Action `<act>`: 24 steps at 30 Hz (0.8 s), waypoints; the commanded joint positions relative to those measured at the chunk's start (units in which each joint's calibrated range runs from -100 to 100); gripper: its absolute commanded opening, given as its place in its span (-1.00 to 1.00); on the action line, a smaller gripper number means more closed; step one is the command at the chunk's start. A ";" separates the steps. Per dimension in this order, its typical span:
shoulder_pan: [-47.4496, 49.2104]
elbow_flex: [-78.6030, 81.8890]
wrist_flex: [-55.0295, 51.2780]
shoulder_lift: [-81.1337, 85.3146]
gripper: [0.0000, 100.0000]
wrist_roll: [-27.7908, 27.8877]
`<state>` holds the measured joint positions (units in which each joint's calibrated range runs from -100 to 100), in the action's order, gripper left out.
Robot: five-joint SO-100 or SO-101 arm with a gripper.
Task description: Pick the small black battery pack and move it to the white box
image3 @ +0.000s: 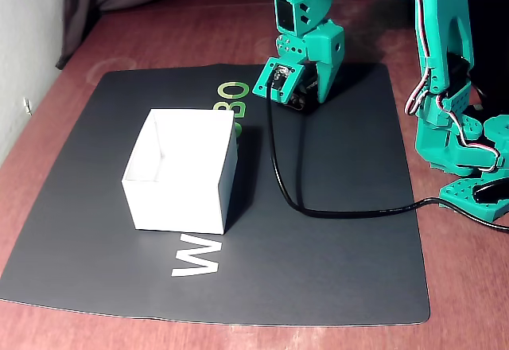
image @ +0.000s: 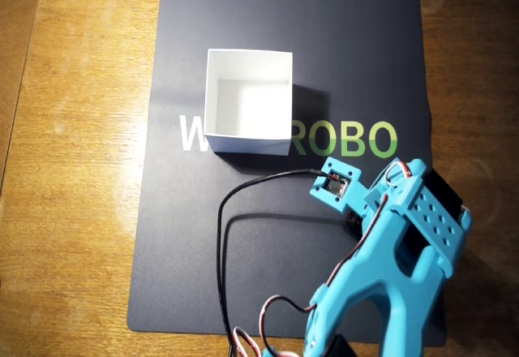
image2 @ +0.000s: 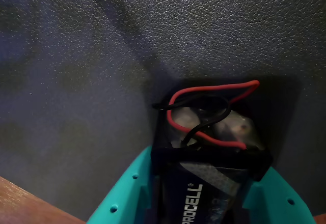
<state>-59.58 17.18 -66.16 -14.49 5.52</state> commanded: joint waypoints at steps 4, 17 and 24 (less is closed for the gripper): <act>-1.24 0.82 -1.15 -0.20 -0.80 -0.17; -1.24 0.73 -1.24 0.07 -0.81 -0.22; -0.19 0.46 -1.24 3.31 -0.81 0.05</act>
<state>-59.83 17.27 -66.42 -13.56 5.47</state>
